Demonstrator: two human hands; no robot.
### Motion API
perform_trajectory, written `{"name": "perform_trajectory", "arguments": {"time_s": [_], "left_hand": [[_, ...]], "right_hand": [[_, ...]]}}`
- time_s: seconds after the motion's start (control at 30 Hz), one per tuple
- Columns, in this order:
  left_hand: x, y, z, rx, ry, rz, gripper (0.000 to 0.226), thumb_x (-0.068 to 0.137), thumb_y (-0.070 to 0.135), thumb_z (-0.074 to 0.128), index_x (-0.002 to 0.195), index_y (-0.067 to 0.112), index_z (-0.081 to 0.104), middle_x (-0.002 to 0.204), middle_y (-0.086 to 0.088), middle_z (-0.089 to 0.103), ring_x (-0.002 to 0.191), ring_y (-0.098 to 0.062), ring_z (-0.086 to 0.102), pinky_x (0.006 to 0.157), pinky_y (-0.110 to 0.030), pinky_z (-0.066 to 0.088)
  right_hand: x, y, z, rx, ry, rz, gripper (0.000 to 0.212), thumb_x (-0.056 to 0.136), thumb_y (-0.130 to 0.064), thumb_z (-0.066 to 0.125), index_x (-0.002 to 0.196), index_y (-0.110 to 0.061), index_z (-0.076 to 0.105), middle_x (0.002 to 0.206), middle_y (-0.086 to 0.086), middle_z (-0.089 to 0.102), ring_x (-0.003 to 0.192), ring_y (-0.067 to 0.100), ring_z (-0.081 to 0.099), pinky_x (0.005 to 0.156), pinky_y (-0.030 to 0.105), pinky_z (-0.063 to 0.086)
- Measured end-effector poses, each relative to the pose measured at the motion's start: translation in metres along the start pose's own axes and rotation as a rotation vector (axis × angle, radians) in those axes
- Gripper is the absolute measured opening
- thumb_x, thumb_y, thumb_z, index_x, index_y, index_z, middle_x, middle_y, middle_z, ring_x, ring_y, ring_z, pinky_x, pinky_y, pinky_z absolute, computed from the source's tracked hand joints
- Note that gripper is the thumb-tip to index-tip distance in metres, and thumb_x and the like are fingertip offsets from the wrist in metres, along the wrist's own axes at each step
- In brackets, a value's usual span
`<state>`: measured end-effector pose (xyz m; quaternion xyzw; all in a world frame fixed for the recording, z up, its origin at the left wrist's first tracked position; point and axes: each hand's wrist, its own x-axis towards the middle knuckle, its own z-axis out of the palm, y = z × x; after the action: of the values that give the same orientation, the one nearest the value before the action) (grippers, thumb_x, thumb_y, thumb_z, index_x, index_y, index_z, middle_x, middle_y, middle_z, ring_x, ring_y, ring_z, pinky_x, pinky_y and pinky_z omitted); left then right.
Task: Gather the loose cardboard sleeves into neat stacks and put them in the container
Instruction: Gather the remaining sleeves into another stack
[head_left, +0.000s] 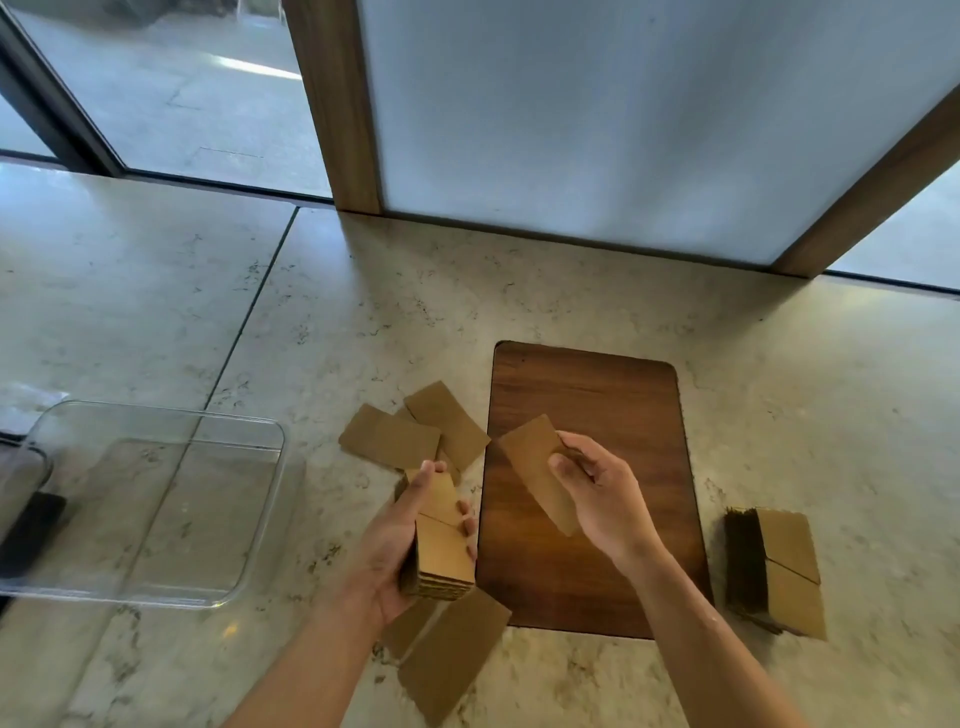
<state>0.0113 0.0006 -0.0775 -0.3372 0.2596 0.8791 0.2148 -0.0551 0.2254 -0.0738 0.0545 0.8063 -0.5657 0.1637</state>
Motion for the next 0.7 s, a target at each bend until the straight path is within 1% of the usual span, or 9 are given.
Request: {"name": "perform_trajectory", "arguments": {"time_s": [0.13,0.2,0.3,0.43,0.47,0.53,0.6,0.63,0.7], "left_hand": [[-0.001,0.002,0.004,0.009,-0.069,-0.131,0.064,0.086,0.059,0.074,0.133,0.019,0.059,0.099,-0.022,0.064,0.079,-0.034,0.065,0.072,-0.047,0.056],[-0.002,0.004,0.004,0.057,-0.089,-0.143,0.077,0.086,0.065,0.069,0.140,0.012,0.056,0.099,-0.024,0.065,0.078,-0.034,0.066,0.070,-0.046,0.058],[-0.002,0.007,0.001,0.077,-0.114,-0.129,0.081,0.084,0.067,0.067,0.145,0.015,0.056,0.096,-0.026,0.069,0.073,-0.035,0.069,0.065,-0.045,0.062],[-0.002,0.007,-0.007,0.039,-0.143,-0.176,0.100,0.079,0.067,0.074,0.153,0.008,0.044,0.096,-0.025,0.063,0.075,-0.035,0.065,0.066,-0.045,0.061],[-0.003,0.007,-0.009,0.043,-0.161,-0.198,0.101,0.076,0.069,0.076,0.149,0.005,0.049,0.096,-0.025,0.063,0.075,-0.035,0.065,0.066,-0.045,0.061],[-0.008,0.010,-0.014,0.103,-0.225,-0.243,0.094,0.074,0.071,0.075,0.137,0.003,0.063,0.104,-0.028,0.068,0.080,-0.037,0.068,0.069,-0.045,0.062],[-0.015,0.013,-0.019,0.182,-0.333,-0.276,0.077,0.080,0.066,0.072,0.131,0.008,0.071,0.117,-0.026,0.073,0.095,-0.036,0.074,0.076,-0.046,0.064],[-0.018,0.013,-0.022,0.214,-0.387,-0.291,0.070,0.081,0.061,0.075,0.129,0.009,0.073,0.120,-0.025,0.074,0.101,-0.035,0.075,0.080,-0.046,0.064],[-0.023,0.012,-0.028,0.226,-0.444,-0.297,0.067,0.075,0.048,0.088,0.126,0.007,0.074,0.118,-0.025,0.075,0.102,-0.036,0.076,0.084,-0.046,0.063]], "right_hand": [[-0.008,-0.021,0.029,0.138,-0.079,-0.028,0.014,0.100,-0.021,0.066,0.110,-0.030,0.071,0.098,-0.014,0.080,0.090,0.007,0.075,0.074,0.024,0.061],[-0.009,-0.029,0.039,0.285,-0.143,0.036,0.015,0.101,-0.012,0.064,0.112,-0.021,0.068,0.097,-0.009,0.081,0.089,0.012,0.077,0.071,0.028,0.063],[-0.012,-0.035,0.046,0.404,-0.171,0.063,0.020,0.098,-0.002,0.063,0.113,-0.015,0.066,0.097,-0.002,0.082,0.091,0.018,0.077,0.070,0.032,0.064],[-0.015,-0.045,0.044,0.511,-0.244,0.012,0.032,0.086,-0.012,0.071,0.119,-0.009,0.069,0.108,0.012,0.080,0.097,0.021,0.074,0.080,0.034,0.064],[-0.015,-0.049,0.040,0.455,-0.298,0.001,0.036,0.086,-0.016,0.072,0.122,-0.012,0.071,0.114,0.013,0.078,0.102,0.021,0.073,0.085,0.035,0.063],[-0.013,-0.057,0.029,0.111,-0.501,-0.054,0.032,0.089,-0.024,0.075,0.121,-0.032,0.075,0.117,-0.003,0.078,0.109,0.011,0.070,0.094,0.028,0.057],[-0.011,-0.068,0.025,-0.271,-0.758,-0.129,0.029,0.088,-0.028,0.082,0.112,-0.045,0.079,0.110,-0.024,0.075,0.106,-0.006,0.067,0.090,0.013,0.048],[-0.009,-0.072,0.028,-0.375,-0.827,-0.169,0.031,0.083,-0.030,0.086,0.108,-0.047,0.078,0.106,-0.028,0.074,0.102,-0.009,0.066,0.086,0.009,0.046],[-0.008,-0.074,0.045,-0.472,-0.797,-0.297,0.042,0.074,-0.037,0.091,0.110,-0.050,0.073,0.104,-0.027,0.069,0.097,-0.006,0.063,0.079,0.010,0.046]]}}
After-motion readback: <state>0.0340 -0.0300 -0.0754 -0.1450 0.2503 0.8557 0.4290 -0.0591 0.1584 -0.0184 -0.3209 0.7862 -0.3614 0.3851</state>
